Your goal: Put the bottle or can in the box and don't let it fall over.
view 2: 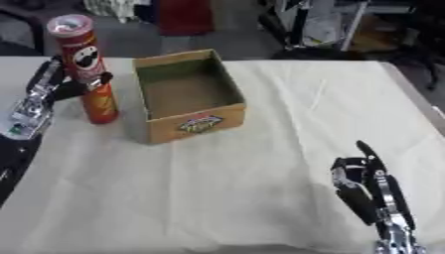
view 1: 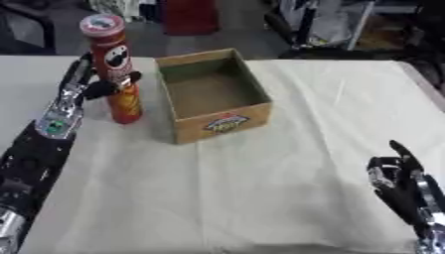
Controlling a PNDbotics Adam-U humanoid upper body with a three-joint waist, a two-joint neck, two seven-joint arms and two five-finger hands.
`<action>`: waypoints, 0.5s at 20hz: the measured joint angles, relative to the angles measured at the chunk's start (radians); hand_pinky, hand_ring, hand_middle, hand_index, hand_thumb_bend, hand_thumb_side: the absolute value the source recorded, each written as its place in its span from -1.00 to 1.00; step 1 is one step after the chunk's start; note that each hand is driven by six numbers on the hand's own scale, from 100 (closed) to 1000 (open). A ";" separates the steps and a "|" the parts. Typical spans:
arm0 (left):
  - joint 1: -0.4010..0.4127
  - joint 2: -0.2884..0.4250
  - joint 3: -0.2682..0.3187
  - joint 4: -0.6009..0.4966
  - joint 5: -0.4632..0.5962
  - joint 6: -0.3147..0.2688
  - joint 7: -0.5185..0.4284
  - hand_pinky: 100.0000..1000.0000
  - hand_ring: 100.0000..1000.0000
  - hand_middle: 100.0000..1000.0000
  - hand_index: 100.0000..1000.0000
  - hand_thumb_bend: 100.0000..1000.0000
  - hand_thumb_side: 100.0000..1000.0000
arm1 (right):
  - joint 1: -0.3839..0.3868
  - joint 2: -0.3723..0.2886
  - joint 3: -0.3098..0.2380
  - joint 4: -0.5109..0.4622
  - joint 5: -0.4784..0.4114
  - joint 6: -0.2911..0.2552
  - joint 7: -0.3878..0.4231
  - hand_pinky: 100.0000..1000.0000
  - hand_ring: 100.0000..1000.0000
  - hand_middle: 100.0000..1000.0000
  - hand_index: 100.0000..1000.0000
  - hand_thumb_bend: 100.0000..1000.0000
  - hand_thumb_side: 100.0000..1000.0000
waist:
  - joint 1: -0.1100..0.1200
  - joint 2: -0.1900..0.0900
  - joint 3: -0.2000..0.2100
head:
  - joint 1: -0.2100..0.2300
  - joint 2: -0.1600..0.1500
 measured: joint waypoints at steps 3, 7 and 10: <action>0.000 0.000 0.000 0.003 0.001 -0.003 -0.004 0.87 0.83 0.32 0.63 0.03 -0.80 | 0.000 0.000 0.000 0.000 0.000 -0.001 0.001 0.43 0.26 0.26 1.00 -1.00 -0.11 | 0.000 0.000 0.000 | 0.000 0.000; -0.002 0.000 0.000 0.003 0.008 -0.002 -0.011 0.85 0.76 0.06 0.44 -0.27 -1.00 | 0.000 0.000 0.000 0.000 0.000 -0.001 0.001 0.43 0.26 0.26 1.00 -1.00 -0.11 | 0.000 0.000 -0.001 | -0.001 0.000; -0.005 -0.001 -0.002 0.003 0.010 0.002 -0.015 0.82 0.68 -0.12 0.28 -0.39 -1.00 | -0.001 0.000 0.000 0.000 0.000 -0.001 0.001 0.43 0.26 0.26 1.00 -1.00 -0.11 | 0.000 0.000 -0.002 | -0.002 0.000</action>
